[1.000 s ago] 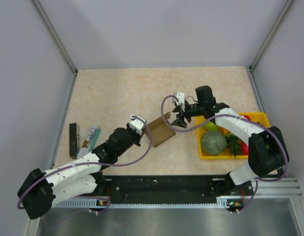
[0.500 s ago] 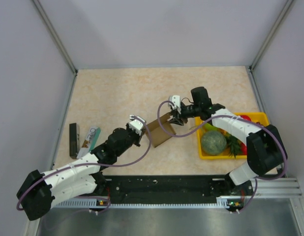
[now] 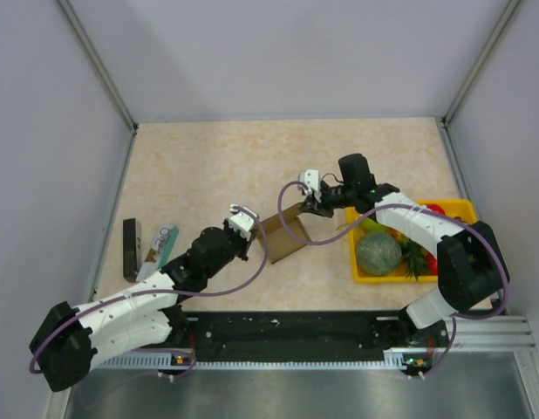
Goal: Fold the paper box
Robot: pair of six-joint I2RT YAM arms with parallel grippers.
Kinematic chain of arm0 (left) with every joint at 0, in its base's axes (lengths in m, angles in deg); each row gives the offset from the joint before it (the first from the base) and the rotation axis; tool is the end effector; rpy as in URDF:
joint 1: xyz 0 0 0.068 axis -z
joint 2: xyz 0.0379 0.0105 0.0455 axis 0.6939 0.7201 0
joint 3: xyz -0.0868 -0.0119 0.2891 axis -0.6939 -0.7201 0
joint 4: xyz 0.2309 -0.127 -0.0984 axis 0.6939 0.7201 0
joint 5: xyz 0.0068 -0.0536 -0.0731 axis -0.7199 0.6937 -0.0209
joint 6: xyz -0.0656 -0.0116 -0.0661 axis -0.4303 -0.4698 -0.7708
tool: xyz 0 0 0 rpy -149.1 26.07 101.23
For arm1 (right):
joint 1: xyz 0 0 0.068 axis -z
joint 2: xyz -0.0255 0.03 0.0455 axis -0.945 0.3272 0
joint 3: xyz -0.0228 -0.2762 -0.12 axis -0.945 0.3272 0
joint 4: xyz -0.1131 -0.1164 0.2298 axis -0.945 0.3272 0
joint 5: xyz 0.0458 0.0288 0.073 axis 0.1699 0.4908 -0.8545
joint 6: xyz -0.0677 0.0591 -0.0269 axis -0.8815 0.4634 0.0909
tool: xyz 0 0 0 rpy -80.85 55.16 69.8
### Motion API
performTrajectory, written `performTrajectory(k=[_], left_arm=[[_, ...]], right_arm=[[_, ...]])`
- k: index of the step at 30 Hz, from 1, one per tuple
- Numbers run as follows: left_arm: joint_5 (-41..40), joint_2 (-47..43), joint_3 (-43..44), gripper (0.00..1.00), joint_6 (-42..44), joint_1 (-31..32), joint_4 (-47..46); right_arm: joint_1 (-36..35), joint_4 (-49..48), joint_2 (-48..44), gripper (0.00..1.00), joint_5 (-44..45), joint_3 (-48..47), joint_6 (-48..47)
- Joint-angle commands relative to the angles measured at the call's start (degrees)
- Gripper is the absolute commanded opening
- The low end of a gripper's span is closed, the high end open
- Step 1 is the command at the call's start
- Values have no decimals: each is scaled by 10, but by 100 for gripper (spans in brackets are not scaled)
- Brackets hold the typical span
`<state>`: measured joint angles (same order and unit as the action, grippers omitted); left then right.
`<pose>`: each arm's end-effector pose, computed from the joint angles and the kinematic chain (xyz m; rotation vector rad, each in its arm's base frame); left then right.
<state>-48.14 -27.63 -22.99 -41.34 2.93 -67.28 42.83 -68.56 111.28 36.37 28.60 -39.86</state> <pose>0.1803 -0.1740 0.2212 0.6578 1.7647 -0.4207 0.2988 0.2254 0.2392 -1.5421 1.4731 0.6993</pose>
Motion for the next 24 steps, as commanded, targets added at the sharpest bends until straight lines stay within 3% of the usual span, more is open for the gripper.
performTrajectory(k=[1, 24], left_arm=[[1, -8, 16, 0, -1, 1, -28], [4, -3, 16, 0, 3, 1, -25]], right_arm=[[-17, -1, -3, 8, -22, -37, -8], [-19, -6, 21, 23, -16, -58, -17]])
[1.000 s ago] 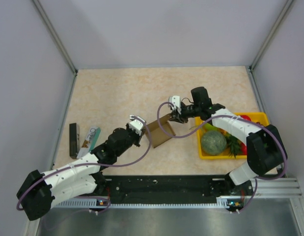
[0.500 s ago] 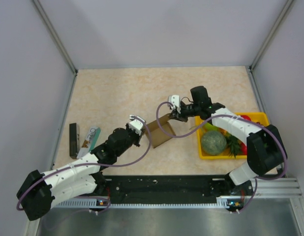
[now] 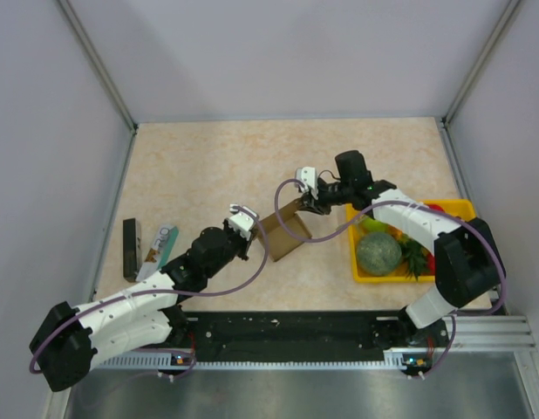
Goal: Fold the paper box
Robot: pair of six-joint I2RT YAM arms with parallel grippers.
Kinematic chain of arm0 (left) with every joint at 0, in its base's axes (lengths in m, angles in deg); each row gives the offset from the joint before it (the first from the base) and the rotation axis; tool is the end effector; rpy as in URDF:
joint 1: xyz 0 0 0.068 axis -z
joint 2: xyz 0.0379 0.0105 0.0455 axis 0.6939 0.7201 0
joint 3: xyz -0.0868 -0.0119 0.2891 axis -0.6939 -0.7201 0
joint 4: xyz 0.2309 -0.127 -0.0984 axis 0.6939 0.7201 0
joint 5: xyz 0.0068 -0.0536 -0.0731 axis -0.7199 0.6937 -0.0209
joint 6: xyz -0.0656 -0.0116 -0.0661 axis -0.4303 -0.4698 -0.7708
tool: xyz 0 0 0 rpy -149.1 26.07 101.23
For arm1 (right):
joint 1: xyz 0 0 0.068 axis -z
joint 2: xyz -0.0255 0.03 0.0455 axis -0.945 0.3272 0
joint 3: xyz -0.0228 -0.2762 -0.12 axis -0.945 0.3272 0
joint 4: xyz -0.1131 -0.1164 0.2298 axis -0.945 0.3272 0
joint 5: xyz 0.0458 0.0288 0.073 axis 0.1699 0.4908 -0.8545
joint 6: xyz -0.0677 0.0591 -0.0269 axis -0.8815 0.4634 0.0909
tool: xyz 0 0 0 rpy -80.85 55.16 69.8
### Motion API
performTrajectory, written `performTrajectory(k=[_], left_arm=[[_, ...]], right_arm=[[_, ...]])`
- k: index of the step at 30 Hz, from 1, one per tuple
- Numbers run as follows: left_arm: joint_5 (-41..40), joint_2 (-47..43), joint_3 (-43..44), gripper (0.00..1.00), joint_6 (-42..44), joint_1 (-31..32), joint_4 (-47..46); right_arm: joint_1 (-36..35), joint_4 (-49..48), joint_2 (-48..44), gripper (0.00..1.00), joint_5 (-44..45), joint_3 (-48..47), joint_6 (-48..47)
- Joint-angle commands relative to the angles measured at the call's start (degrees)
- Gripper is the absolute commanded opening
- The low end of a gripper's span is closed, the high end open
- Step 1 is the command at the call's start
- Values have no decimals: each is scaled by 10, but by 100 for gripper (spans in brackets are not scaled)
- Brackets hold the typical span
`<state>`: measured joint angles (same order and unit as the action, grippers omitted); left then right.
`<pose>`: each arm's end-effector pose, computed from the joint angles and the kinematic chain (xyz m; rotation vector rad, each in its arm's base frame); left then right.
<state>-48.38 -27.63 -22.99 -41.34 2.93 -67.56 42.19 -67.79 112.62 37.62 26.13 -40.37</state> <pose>0.1807 -0.1739 0.2219 0.6527 1.7609 -0.4186 0.3056 0.2323 0.2444 -1.5519 1.4653 0.6743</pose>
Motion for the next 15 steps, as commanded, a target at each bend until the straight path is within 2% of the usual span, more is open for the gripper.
performTrajectory(k=[1, 11, 14, 15], left_arm=[[6, -5, 16, 0, 4, 1, -22], [9, -8, 12, 0, 2, 1, -23], [10, -9, 12, 0, 2, 1, -25], [9, -8, 12, 0, 2, 1, -25]], right_arm=[[-13, -13, 9, 23, -28, -33, -12], [-13, -25, 10, 26, -18, -27, -11], [-13, -25, 11, 24, -24, -29, -10], [-13, -25, 11, 19, -27, -29, -9]])
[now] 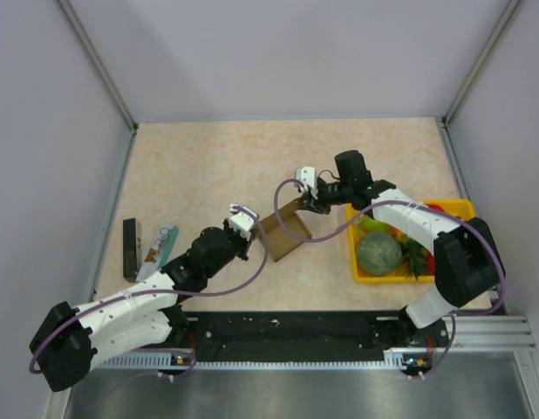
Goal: Fold the paper box
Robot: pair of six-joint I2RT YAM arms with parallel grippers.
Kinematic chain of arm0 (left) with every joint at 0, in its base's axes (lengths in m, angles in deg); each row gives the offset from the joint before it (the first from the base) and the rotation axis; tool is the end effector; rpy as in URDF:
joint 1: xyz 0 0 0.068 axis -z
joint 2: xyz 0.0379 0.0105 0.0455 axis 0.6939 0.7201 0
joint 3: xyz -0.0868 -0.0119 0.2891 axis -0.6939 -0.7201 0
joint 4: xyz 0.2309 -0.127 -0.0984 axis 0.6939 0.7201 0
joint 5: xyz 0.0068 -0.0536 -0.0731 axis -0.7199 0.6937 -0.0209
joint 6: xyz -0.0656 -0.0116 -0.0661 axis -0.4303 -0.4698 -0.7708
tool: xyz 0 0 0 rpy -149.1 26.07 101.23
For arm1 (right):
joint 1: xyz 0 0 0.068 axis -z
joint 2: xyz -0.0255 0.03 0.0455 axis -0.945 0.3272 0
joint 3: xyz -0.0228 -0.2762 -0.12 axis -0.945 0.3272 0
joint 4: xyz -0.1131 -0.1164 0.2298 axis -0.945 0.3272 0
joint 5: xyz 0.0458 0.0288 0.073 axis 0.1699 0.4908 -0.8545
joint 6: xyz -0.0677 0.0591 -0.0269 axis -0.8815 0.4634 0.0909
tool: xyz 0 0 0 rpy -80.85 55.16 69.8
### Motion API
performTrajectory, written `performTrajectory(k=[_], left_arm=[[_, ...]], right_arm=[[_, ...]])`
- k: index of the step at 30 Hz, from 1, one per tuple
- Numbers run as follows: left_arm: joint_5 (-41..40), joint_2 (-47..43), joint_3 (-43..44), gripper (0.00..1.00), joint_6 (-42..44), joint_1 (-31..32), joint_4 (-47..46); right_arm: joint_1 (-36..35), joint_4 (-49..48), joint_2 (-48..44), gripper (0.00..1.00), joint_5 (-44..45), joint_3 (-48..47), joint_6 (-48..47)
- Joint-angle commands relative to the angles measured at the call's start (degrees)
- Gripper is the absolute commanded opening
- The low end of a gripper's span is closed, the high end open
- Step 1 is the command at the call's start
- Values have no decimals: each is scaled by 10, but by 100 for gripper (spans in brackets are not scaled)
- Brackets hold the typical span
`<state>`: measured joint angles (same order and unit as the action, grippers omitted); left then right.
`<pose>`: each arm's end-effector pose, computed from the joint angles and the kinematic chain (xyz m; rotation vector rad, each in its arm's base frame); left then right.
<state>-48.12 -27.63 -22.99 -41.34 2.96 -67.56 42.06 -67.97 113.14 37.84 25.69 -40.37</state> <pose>0.1803 -0.1743 0.2219 0.6563 1.7602 -0.4231 0.3077 0.2342 0.2441 -1.5527 1.4645 0.6708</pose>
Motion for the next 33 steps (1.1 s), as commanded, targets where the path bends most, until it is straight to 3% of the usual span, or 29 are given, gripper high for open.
performTrajectory(k=[1, 4, 10, 13, 14, 18, 22, 25, 29, 33], left_arm=[[6, -6, 12, 0, 1, 0, -25], [-15, 0, 13, 0, -3, 0, -26], [-123, 66, 46, 0, -66, 1, -32], [-176, 121, 84, 0, -102, 0, -19], [-198, 135, 99, 0, -113, 0, -17], [-239, 180, 118, 0, -178, 0, -21], [-241, 204, 120, 0, -213, 0, -37], [-232, 206, 112, 0, -240, 0, -45], [-215, 202, 88, 0, -269, 0, -73], [-213, 195, 71, 0, -289, 0, -90]], right_arm=[[-11, -23, 5, 17, -32, -25, -7], [-15, -24, 8, 1, -34, -26, 19], [-49, -88, -3, 0, 25, 7, 156], [-112, -202, -35, 0, 162, 84, 219], [-130, -227, -38, 0, 269, 101, 249], [-193, -234, -10, 0, 419, 91, 380], [-252, -270, 2, 0, 582, 106, 433], [-258, -264, 11, 0, 641, 104, 520], [-266, -145, 47, 0, 677, 29, 662], [-286, -114, 53, 0, 735, 31, 752]])
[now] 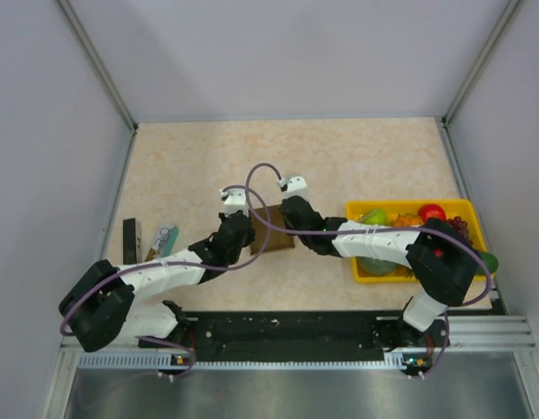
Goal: Fold the paper box
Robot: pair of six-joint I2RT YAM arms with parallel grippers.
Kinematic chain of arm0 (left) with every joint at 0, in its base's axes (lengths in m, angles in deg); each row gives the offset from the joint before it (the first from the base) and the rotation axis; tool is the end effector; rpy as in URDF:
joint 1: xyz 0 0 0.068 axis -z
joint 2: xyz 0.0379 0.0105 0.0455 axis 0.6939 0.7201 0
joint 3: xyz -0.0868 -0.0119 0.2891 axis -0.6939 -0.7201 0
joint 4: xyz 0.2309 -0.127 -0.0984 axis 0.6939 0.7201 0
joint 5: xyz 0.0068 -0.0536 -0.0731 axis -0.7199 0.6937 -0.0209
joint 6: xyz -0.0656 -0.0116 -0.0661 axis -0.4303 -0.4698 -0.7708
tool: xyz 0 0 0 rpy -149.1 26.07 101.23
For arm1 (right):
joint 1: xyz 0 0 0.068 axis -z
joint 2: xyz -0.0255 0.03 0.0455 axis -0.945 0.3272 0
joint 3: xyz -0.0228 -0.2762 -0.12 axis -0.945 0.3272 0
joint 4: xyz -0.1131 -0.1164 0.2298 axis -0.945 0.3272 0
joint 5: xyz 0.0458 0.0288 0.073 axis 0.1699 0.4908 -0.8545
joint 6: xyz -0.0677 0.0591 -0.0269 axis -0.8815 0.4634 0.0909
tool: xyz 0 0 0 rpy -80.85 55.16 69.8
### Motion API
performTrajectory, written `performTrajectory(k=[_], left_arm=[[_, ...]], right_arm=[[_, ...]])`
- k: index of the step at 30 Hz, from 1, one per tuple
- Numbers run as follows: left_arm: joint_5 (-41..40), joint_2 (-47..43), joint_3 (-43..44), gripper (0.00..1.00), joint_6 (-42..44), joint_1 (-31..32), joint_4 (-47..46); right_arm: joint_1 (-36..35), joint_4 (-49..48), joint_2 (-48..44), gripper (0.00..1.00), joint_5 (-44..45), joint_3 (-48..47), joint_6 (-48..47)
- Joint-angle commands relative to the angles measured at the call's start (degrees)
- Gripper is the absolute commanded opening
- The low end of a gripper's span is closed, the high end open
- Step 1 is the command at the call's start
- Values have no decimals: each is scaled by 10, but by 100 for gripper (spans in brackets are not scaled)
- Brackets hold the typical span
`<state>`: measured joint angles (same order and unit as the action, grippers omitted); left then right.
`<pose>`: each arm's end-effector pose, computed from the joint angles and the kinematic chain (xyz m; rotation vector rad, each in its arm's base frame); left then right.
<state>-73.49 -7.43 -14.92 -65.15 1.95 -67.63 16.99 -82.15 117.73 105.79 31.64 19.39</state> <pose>0.2390 -0.1787 0.1933 0.0338 1.9836 -0.1684 0.2677 0.3046 0.1960 -0.4576 2.0853 0.2188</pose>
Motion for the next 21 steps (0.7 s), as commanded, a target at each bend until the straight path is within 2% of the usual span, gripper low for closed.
performTrajectory(k=[1, 2, 11, 21], left_arm=[[39, -9, -17, 0, -52, 10, -95], [38, -11, -22, 0, -58, 10, -99], [35, -16, -68, 0, -82, 10, -140], [52, -29, -105, 0, -108, 12, -150]], right_arm=[[-36, 31, 7, 0, 55, -28, 176], [-38, 33, 4, 0, 58, -24, 209], [-82, 1, 2, 0, 109, 27, 310], [-128, -25, 3, 0, 180, 64, 339]])
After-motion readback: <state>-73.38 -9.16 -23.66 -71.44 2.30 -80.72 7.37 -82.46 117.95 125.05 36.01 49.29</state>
